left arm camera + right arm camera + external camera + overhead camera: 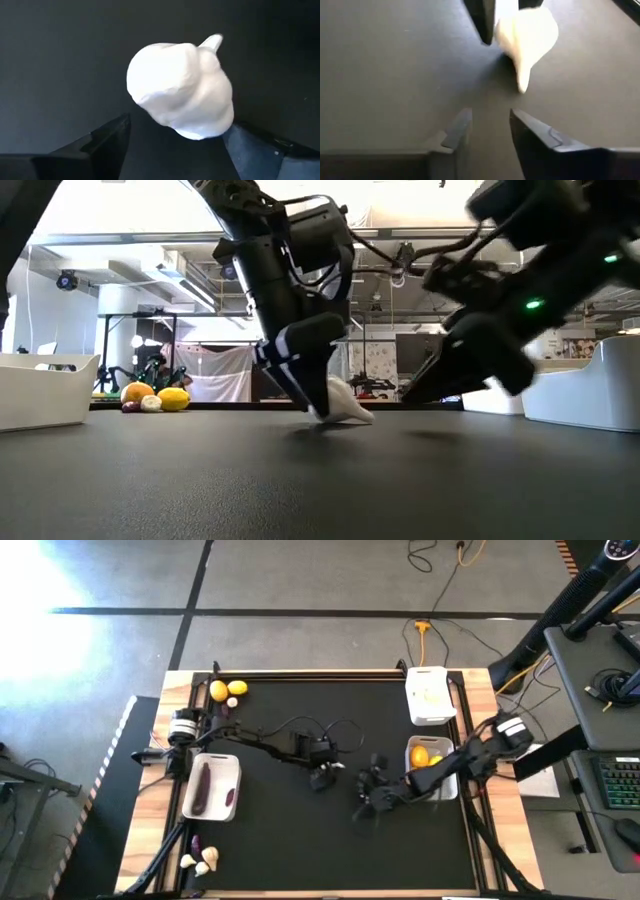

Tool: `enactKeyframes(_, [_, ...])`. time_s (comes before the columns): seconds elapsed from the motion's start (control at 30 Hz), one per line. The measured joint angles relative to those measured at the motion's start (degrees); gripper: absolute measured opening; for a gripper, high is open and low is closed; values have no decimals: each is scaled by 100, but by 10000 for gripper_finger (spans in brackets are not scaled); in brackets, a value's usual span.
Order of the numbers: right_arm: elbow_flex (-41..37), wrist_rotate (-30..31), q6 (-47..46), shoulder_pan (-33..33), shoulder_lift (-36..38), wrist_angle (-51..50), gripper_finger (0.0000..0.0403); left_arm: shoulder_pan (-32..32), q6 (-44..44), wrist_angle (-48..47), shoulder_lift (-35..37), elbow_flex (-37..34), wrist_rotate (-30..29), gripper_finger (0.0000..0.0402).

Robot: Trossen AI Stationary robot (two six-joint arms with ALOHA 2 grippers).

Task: Sort produce into baskets
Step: Put the garlic into the top white bin

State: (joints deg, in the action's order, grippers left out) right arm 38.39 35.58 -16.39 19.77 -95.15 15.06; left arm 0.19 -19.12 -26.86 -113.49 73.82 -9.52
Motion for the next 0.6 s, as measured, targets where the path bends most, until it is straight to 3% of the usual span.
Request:
enactKeyframes(0.33, [339, -52, 117, -869, -97, -184, 245, -174, 368, 503, 42, -510, -270, 291])
enactKeyframes(0.5, [340, -1446, 204, -1276, -340, 563, 274, -365, 284, 1023, 83, -1036, -849, 290])
enactKeyframes(0.6, [345, -1569, 195, -1451, -742, 1014, 286, -451, 109, 1185, 87, -1252, -1052, 290])
